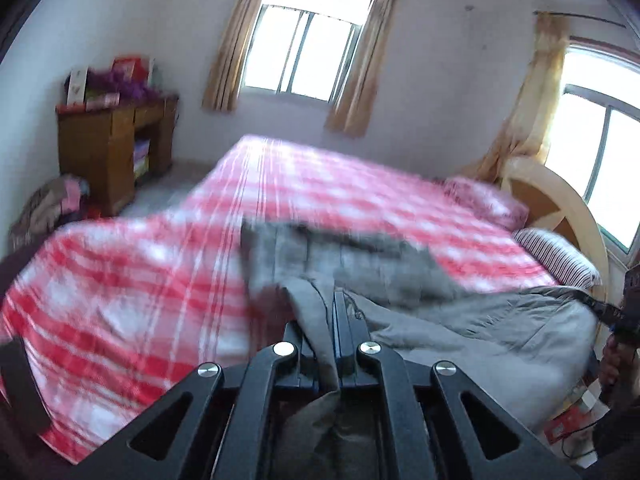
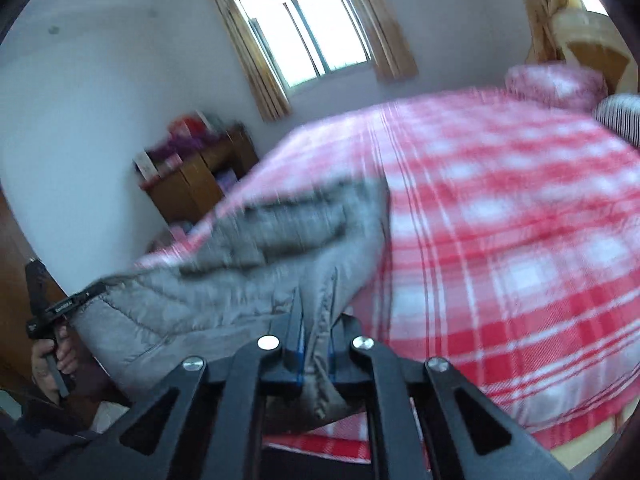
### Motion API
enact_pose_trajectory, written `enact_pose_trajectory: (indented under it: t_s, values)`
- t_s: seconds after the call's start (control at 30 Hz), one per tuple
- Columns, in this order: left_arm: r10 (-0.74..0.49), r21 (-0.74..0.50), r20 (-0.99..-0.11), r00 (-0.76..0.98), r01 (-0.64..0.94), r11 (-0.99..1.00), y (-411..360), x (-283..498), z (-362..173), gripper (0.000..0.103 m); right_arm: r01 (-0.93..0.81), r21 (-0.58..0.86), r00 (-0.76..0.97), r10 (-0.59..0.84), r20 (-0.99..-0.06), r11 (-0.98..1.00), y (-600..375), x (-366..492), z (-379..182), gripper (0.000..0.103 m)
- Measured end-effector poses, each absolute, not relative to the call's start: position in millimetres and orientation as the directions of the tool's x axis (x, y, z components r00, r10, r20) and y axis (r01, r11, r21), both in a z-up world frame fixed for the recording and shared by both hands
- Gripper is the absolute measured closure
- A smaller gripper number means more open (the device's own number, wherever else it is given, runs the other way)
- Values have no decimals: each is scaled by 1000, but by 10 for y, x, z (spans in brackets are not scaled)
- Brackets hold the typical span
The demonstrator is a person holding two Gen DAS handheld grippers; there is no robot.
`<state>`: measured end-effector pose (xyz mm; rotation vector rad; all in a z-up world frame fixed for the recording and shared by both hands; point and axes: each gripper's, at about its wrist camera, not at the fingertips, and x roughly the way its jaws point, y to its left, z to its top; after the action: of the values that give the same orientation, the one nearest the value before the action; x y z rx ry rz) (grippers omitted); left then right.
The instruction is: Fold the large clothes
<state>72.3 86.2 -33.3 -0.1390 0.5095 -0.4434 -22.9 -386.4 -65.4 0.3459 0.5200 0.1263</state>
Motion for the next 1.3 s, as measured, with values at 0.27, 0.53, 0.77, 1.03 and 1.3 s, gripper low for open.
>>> enact_pose_trajectory:
  t_s: [0.27,0.53,0.77,1.03,1.3]
  values:
    - [-335,-136,-510,792,311,941,623,2085,-571,99,-38,321,916,161,-367,947,-3942,617,-214,94]
    - [-301,-212,-606,737,216,953,495,3093,-1046,93,119,335,877,59,-477,935,-4105,2149,-871,94]
    - [-69,-148,-491,868,-6,989,832,3188,-845,9,170,335,838,43,-544,927,-4298,2552,-1148,93]
    - [148,35,-359,921,-146,989,143,2866,-759,9,299,262,825,-111,-554,917,-4268,2913,-1097,16]
    - [29,472,-275,961,108,875,-1303,2780,-1203,9,70,18,814,-46,-579,997,-3012,2753,-1166,12]
